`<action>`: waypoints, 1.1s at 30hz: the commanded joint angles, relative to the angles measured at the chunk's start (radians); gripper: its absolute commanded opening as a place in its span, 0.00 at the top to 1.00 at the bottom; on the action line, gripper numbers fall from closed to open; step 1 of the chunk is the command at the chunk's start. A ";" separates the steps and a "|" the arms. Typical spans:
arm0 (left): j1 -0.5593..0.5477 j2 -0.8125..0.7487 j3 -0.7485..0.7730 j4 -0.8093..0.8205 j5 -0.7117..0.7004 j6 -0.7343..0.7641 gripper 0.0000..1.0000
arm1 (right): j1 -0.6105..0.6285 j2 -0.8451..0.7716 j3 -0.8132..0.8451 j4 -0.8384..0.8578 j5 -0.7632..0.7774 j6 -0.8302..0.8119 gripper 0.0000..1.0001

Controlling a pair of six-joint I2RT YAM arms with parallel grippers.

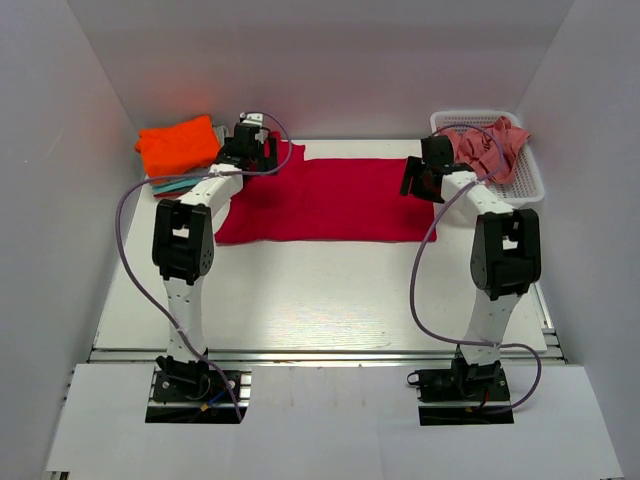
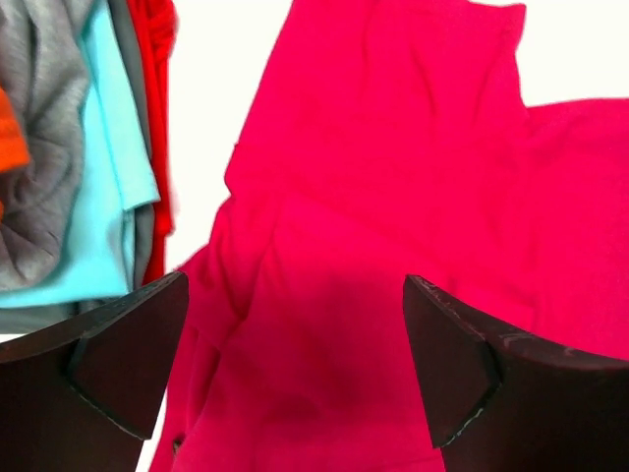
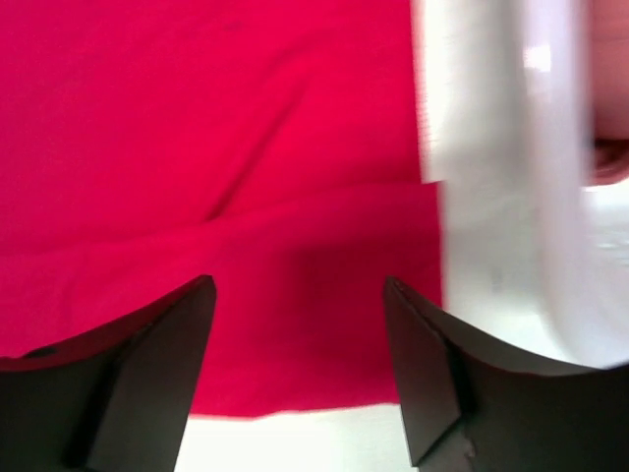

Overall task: Fold and stack the t-shirts
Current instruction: Fold the flattened tshirt in 1/3 of the way

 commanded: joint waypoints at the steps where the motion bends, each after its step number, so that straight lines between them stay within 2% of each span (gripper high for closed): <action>1: 0.000 -0.095 -0.024 -0.033 0.055 -0.037 0.00 | 0.019 -0.096 -0.057 0.092 -0.156 -0.046 0.25; 7: 0.000 -0.235 -0.320 -0.001 0.158 -0.139 0.00 | 0.043 -0.093 -0.144 0.113 -0.187 -0.010 0.17; 16: 0.000 -0.253 -0.568 -0.021 0.155 -0.270 0.00 | 0.034 -0.015 -0.216 0.125 -0.146 0.058 0.14; 20: 0.009 -0.253 -0.638 -0.107 0.077 -0.314 0.00 | 0.022 -0.016 -0.293 0.125 -0.106 0.108 0.14; 23: 0.018 -0.310 -0.723 -0.147 0.046 -0.351 0.00 | 0.007 -0.041 -0.371 0.107 -0.101 0.141 0.14; 26: 0.027 -0.379 -0.819 -0.199 0.031 -0.397 0.00 | -0.012 -0.099 -0.500 0.104 -0.115 0.156 0.14; 31: 0.027 -0.601 -0.992 -0.332 0.066 -0.471 0.00 | -0.007 -0.318 -0.703 0.076 -0.189 0.162 0.14; 33: 0.018 -0.661 -1.039 -0.387 0.075 -0.518 0.00 | 0.002 -0.401 -0.801 0.064 -0.262 0.164 0.14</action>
